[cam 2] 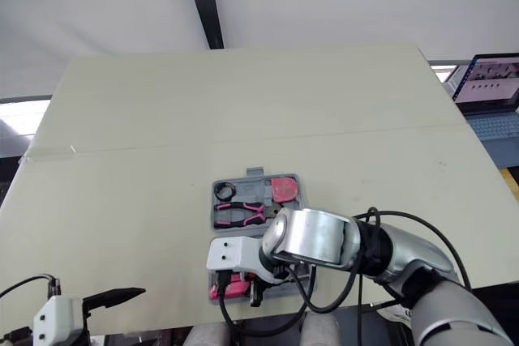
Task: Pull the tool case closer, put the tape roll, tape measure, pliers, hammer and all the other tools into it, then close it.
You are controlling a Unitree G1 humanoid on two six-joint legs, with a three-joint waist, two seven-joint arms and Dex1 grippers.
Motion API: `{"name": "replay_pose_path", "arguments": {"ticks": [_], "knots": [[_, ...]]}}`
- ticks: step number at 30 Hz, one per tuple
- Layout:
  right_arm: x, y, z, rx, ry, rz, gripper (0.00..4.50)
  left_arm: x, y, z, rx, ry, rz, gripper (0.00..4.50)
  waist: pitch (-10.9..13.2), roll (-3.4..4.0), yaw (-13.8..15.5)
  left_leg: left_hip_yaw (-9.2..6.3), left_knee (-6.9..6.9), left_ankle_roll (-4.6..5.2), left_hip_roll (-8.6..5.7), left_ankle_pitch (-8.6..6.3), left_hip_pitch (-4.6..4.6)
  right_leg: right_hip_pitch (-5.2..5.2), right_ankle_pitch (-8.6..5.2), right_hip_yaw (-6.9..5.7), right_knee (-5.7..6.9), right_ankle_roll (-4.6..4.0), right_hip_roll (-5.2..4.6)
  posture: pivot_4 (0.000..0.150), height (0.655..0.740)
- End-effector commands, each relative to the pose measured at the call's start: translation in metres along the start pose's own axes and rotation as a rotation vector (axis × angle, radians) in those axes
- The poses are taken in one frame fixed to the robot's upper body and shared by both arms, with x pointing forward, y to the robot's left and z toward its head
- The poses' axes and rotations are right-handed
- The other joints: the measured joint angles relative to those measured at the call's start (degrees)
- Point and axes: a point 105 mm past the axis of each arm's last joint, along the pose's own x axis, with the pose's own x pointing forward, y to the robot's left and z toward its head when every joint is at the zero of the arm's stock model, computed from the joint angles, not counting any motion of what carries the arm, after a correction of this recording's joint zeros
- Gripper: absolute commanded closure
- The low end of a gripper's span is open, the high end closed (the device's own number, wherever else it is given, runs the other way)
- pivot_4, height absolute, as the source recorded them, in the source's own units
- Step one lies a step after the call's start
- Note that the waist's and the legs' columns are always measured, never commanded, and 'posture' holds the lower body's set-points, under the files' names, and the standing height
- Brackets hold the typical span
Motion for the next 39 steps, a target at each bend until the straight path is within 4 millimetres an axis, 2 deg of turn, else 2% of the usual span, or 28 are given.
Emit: {"name": "replay_pose_path", "arguments": {"ticks": [1,10,18,39], "knots": [[-0.0021,0.002,0.0067,-0.034,-0.021,0.005,4.07,-0.0021,-0.0005,0.003,0.019,-0.001,0.01,0.0,0.0,0.0,-0.02,0.0,0.0,0.0,0.0,0.0,0.0,0.0,0.0,0.0,0.0,0.0,0.0,0.15,0.74],[-0.0014,-0.002,0.005,-0.013,-0.004,-0.018,4.07,0.0006,-0.0024,0.0056,0.015,-0.008,0.009,0.0,-0.01,-0.01,-0.04,0.0,0.01,0.0,0.01,0.0,0.01,0.0,0.0,-0.04,0.02,0.0,0.0,0.15,0.74],[-0.0002,-0.0033,0.0122,-0.035,0.016,-0.04,4.07,0.0031,-0.0027,0.0066,0.013,-0.011,0.015,0.0,-0.02,-0.02,-0.32,-0.01,0.02,-0.01,0.03,0.0,0.01,0.0,0.0,-0.12,0.07,-0.01,0.0,0.15,0.74],[0.0068,-0.0017,0.0088,-0.016,0.049,-0.018,4.07,0.0042,-0.0055,0.0087,0.01,-0.011,0.032,0.0,-0.04,-0.06,-1.27,-0.04,0.03,-0.05,0.08,-0.03,0.02,-0.02,0.0,-0.33,0.16,-0.06,-0.01,0.15,0.74]]}}
